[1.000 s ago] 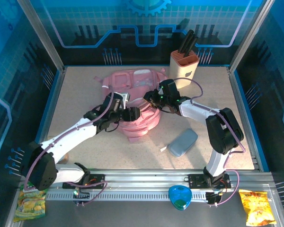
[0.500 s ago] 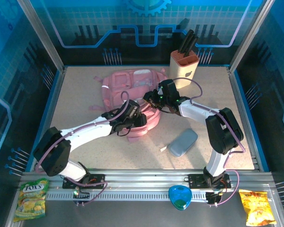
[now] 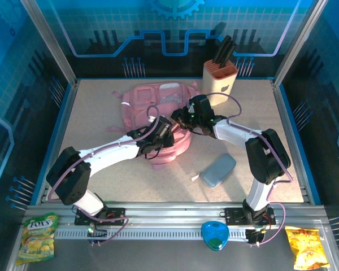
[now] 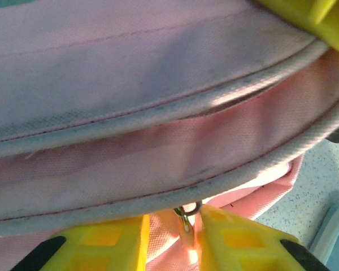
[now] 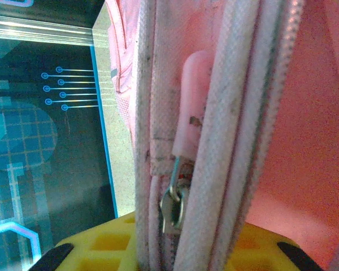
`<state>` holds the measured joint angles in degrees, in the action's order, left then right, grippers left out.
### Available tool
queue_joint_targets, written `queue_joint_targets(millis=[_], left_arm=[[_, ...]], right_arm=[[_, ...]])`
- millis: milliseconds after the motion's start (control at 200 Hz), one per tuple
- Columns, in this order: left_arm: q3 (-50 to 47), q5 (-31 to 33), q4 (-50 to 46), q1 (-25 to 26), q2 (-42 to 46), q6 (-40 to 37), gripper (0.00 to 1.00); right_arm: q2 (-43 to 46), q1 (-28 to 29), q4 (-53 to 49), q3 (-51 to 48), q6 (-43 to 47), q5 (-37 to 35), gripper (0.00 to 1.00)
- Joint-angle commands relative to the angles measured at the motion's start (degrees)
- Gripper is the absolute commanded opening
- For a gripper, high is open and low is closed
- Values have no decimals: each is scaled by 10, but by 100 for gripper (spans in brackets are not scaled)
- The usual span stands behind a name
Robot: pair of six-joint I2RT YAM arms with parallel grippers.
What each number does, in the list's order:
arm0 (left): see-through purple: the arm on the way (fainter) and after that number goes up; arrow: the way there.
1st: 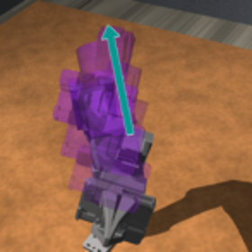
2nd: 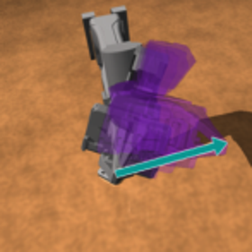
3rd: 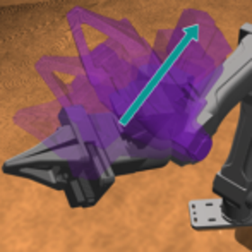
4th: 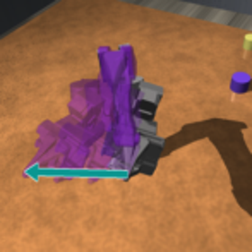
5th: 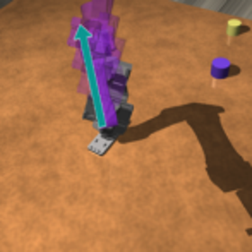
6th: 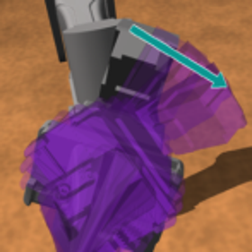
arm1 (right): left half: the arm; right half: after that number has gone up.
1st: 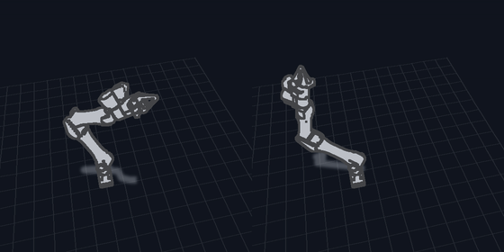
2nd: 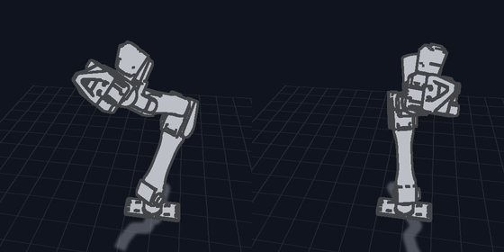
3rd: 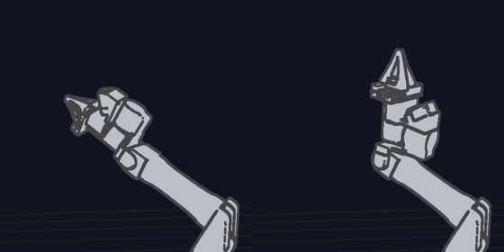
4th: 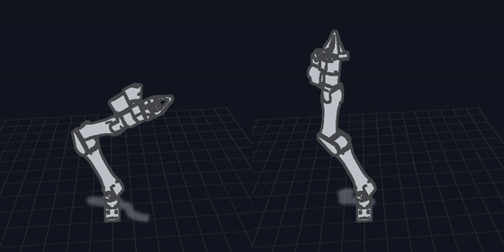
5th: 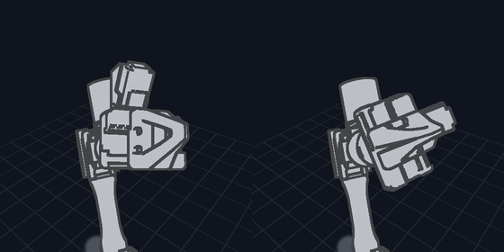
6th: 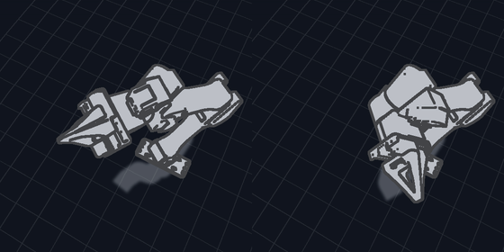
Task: Pack the student bag
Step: Unzip the student bag at the top-center of the table.
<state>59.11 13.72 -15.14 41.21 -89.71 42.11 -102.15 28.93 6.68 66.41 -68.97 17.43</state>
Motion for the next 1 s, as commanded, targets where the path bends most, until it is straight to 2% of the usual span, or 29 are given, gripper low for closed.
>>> queue_joint_targets(millis=[0,195,330,505,705,830,930,996], left_arm=[[17,20,-12,4,-7,2,21],[7,17,-9,4,3,-2,12],[0,14,-8,3,11,-19,0],[-35,6,-11,-10,46,-52,0],[-133,-70,-2,-96,115,-51,0],[-187,-121,42,-152,152,-57,0],[-196,-158,81,-165,164,-98,0],[-183,-196,96,-166,162,-137,0]], right_arm=[[18,14,35,-1,10,26,24],[24,10,34,-4,13,19,22],[28,6,41,-12,12,16,18],[47,-12,80,-45,6,8,11],[77,-46,114,-79,14,10,11],[83,-57,105,-84,18,14,11],[83,-58,106,-89,12,15,13],[83,-55,108,-93,4,15,18]])
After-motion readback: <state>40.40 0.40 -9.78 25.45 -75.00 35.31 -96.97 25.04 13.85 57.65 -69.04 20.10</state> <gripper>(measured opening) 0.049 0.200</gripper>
